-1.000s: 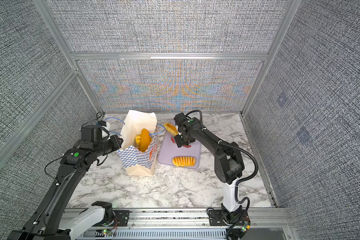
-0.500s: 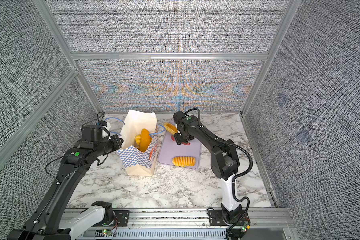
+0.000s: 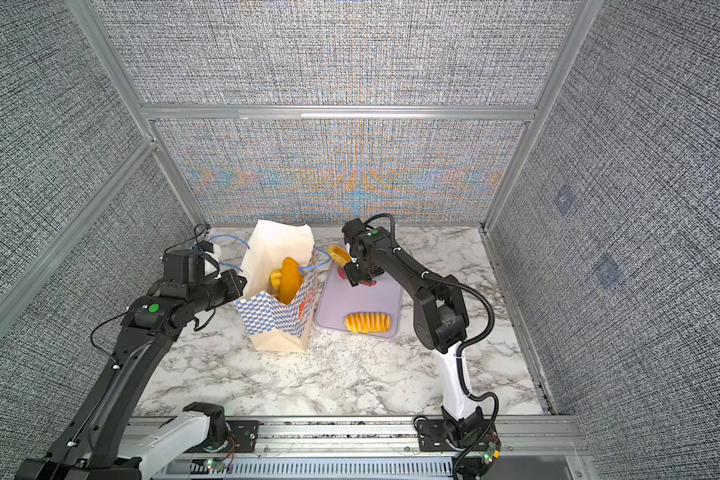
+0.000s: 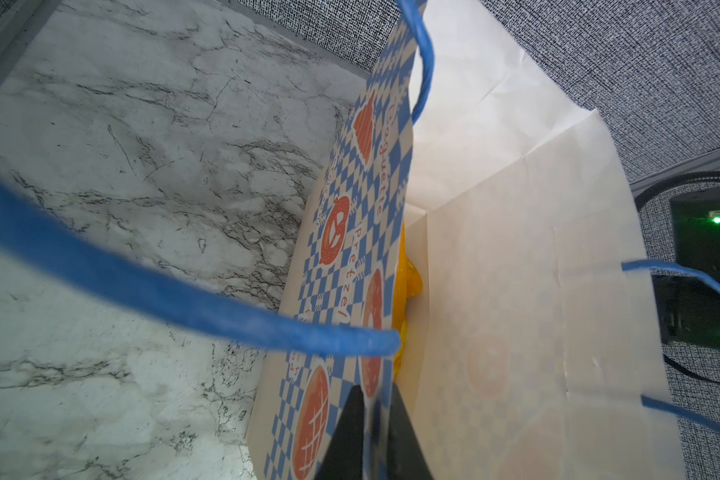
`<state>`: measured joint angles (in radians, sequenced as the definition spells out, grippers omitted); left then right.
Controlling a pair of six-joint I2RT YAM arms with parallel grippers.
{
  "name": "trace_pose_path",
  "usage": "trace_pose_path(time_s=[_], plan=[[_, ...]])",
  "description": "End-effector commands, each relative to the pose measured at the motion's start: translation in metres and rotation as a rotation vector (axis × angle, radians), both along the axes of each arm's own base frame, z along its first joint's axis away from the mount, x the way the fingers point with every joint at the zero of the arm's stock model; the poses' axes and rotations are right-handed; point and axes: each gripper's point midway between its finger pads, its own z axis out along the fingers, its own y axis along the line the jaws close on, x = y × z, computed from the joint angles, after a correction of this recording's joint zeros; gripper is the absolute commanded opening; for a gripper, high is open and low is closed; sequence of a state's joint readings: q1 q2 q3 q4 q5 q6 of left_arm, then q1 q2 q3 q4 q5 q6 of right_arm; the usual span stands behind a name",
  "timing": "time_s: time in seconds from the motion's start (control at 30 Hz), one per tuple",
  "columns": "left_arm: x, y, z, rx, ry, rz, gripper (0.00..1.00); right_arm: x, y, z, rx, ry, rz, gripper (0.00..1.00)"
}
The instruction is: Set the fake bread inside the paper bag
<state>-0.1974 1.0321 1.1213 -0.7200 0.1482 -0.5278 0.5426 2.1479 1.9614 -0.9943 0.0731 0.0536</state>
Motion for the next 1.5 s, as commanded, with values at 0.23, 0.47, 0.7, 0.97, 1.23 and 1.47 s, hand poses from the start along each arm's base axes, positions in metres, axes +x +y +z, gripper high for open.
trace_pose_path(time_s=[0.23,0.47,0.7,0.97,1.23,1.47], plan=[[0.001,0.001,0.001,0.004,-0.003,0.008,0.13,0.002,-0.002,0.002,-0.015,-0.007,0.013,0.62],[0.0,0.002,0.002,0.004,-0.004,0.011,0.13,0.0,-0.002,0.002,-0.014,-0.009,0.013,0.55],[0.0,0.002,0.003,0.003,-0.005,0.011,0.13,-0.002,-0.002,0.004,-0.002,-0.011,0.006,0.48],[0.001,0.002,0.003,0.0,-0.004,0.013,0.13,-0.004,-0.004,0.009,0.011,-0.025,-0.002,0.43],[0.002,0.0,0.006,-0.006,-0.009,0.01,0.13,-0.008,-0.005,0.015,0.023,-0.033,-0.009,0.39],[0.003,0.0,0.009,-0.009,-0.014,0.01,0.13,-0.012,-0.007,0.016,0.031,-0.035,-0.018,0.36]])
